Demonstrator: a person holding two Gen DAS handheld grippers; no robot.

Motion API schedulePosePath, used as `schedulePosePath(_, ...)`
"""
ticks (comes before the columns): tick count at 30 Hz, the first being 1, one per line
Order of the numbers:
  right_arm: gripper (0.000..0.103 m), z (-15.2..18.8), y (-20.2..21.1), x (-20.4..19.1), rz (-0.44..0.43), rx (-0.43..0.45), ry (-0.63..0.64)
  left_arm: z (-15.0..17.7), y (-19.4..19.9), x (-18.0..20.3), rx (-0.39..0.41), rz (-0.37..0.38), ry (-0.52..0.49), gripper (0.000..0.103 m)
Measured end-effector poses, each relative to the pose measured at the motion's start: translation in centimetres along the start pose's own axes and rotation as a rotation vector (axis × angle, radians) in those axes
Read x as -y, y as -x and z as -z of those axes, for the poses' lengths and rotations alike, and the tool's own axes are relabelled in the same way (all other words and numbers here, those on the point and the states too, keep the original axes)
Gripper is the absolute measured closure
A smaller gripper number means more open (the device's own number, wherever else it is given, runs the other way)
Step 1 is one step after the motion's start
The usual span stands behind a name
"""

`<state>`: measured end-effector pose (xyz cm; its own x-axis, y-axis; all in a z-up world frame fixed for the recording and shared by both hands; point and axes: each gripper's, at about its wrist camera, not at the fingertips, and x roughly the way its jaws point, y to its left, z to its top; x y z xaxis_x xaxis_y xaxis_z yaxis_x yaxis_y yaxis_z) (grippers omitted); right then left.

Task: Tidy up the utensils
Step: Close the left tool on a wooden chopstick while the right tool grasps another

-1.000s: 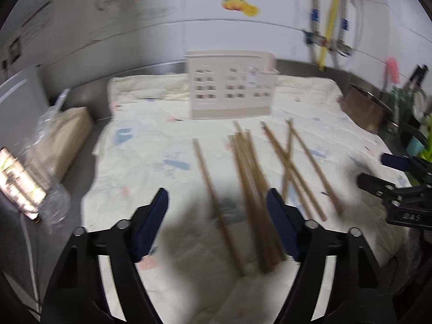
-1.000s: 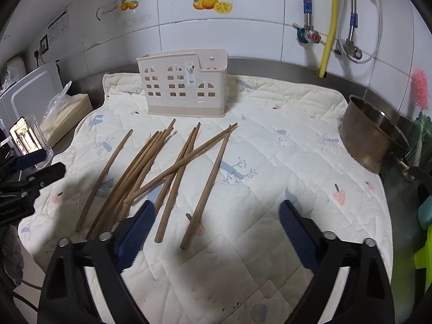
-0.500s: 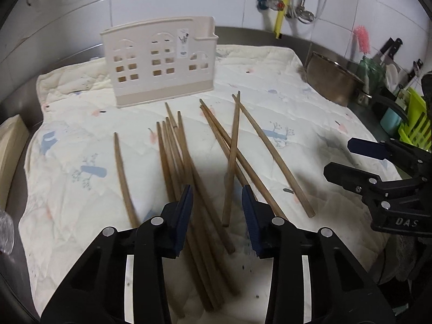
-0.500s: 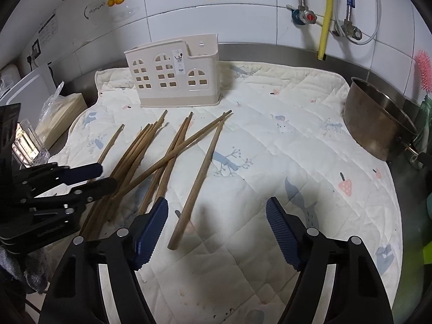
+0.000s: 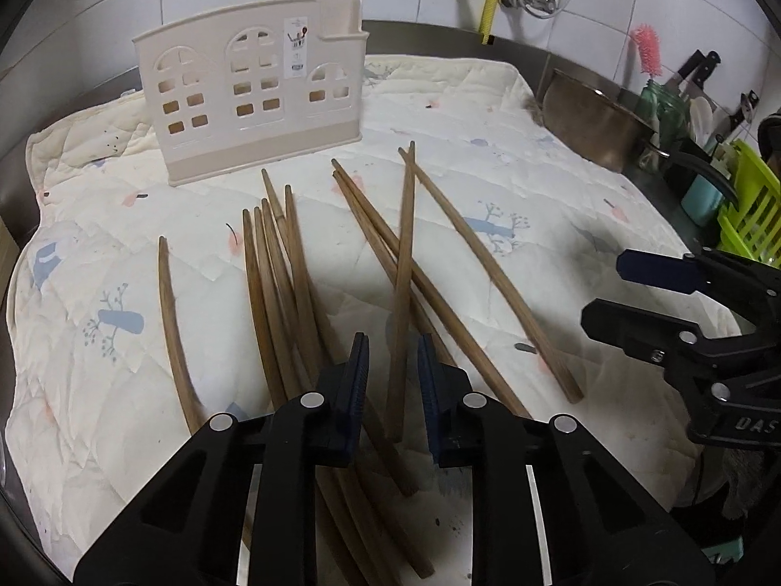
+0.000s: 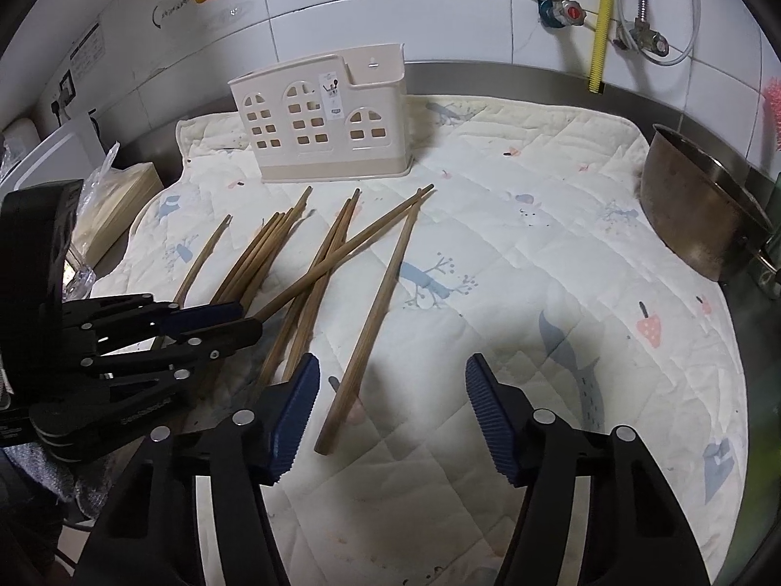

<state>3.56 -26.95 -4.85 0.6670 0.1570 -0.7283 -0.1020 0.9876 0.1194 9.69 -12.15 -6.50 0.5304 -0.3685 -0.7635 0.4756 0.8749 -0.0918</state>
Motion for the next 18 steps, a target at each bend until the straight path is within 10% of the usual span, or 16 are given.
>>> schedulePosePath(18, 0.067, 0.5, -1.3, -0.9, -0.051, -0.008, -0.015, -0.3, 2.7, -0.5, 0.083, 0.018, 0.015, 0.098)
